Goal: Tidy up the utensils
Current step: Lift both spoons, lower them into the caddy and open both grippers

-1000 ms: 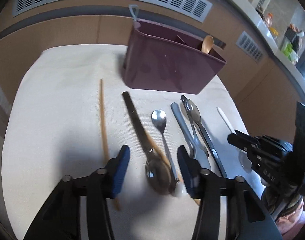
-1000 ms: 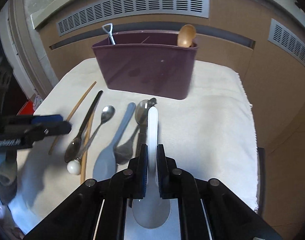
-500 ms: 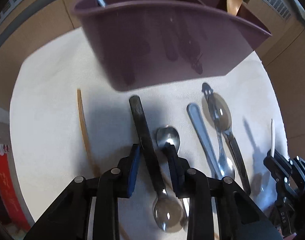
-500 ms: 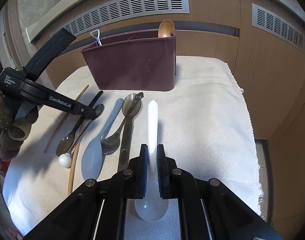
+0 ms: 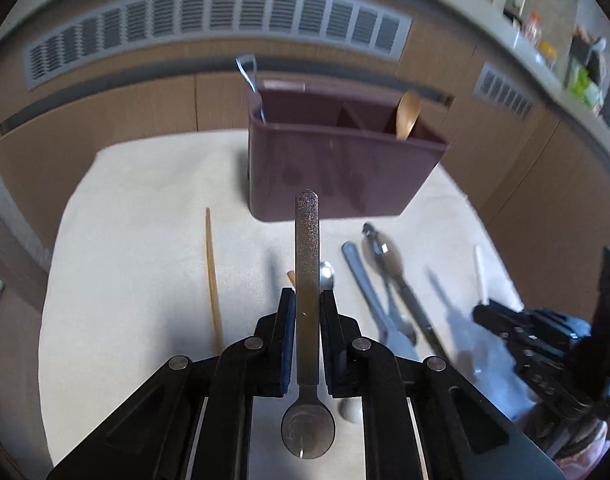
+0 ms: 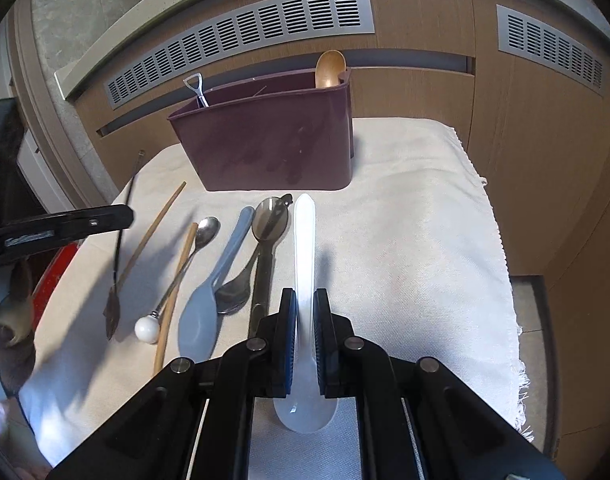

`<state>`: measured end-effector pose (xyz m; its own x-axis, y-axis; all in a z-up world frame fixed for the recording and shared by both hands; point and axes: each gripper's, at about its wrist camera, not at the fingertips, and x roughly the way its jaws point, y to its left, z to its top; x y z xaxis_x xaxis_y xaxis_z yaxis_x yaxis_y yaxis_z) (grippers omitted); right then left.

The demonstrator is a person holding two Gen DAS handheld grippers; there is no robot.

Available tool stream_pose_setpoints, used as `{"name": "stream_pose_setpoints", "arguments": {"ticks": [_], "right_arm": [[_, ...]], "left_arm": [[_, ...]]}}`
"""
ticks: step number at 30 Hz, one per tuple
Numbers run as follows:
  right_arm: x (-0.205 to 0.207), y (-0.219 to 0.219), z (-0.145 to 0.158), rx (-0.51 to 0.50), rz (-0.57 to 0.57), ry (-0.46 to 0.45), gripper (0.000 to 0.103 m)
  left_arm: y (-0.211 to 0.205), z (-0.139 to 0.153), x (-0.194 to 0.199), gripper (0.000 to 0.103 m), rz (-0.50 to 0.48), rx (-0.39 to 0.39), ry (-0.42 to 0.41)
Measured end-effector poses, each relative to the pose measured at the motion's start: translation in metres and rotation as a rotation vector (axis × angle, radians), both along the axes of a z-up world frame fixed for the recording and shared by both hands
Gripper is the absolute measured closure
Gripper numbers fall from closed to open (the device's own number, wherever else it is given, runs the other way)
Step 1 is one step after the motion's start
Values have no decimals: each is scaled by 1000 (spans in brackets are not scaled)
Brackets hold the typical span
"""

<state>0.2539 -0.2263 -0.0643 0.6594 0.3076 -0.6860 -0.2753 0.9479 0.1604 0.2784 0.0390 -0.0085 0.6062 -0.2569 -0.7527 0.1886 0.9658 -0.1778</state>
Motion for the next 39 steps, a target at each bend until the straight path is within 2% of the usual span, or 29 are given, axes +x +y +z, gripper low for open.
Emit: {"name": "stream_pose_setpoints", "arguments": {"ticks": [4, 7, 15, 18, 21, 24, 27, 30, 34, 39], "right_arm": [[-12, 8, 17, -14, 6, -43, 94], [-23, 12, 29, -34, 5, -75, 94], [-49, 18, 63, -56, -2, -149, 94], [-55, 19, 99, -64, -1, -241, 94], [-57, 20, 147, -76, -10, -366, 94], [-51, 22, 200, -84, -38, -506, 94], [-38, 22, 237, -72, -52, -583, 94], [-23, 22, 258, -58, -58, -638, 94], [5, 28, 264, -27, -52, -644, 94], [51, 32, 242, -22, -38, -574, 94]], "left_arm": [[-5, 20, -28, 91, 7, -30, -117], [-8, 28, -42, 91, 1, -77, -155], [0, 58, -81, 91, 15, -127, -264], [-4, 81, -93, 91, 7, -129, -347], [-12, 122, -95, 91, -13, -110, -471], [-18, 159, -83, 90, -40, -99, -556], [-18, 197, -64, 90, -7, -104, -640], [-16, 221, -52, 90, 12, -114, -715], [-16, 237, -23, 91, 22, -128, -766], [-17, 226, 23, 90, 2, -133, -721]]}}
